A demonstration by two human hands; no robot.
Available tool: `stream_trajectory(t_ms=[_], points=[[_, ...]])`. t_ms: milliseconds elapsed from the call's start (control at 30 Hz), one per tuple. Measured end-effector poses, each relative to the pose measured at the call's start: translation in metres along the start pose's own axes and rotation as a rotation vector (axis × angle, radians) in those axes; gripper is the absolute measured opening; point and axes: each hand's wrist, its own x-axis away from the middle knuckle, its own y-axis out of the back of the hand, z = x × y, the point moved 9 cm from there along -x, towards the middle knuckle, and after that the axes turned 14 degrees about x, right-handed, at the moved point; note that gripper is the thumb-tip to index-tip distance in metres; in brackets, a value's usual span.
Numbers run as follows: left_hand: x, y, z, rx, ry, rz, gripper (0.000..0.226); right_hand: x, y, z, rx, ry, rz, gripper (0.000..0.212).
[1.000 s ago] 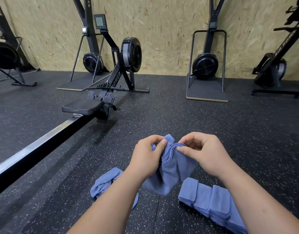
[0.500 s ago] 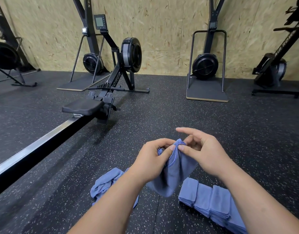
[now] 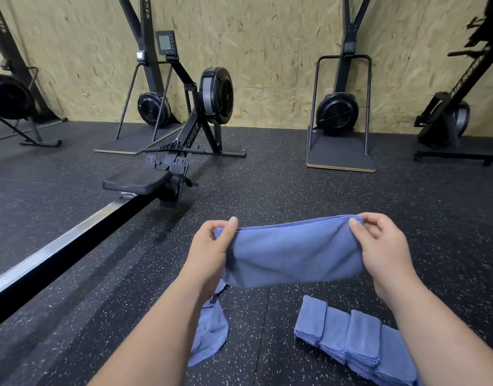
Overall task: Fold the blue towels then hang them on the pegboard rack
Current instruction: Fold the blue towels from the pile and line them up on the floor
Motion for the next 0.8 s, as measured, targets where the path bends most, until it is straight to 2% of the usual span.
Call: stream_trajectory(t_ms=[200,333,400,533,800], points=[[0.001,-0.009,0.0,-0.144,-0.028,0.169,0.011,-0.006,0.013,-0.015,0.06,-0.048,-0.052,0.007],[0.001,0.001,-0.014,-0.503,-0.246,0.079,0.014,-0.008,0.016,-0.018,0.167,-0.017,-0.021,0.004],[0.006,0.001,-0.03,-0.58,-0.384,0.018,0.016,-0.008,0.015,-0.018,0.234,0.006,-0.006,0.004],[0.014,-0.008,-0.03,-0.64,-0.374,0.004,0.02,-0.005,0.012,-0.014,0.411,0.064,-0.016,0.007],[0.002,0.012,-0.023,-0.248,-0.201,-0.159,0.019,0.001,0.009,0.001,0.471,0.11,-0.076,0.008]])
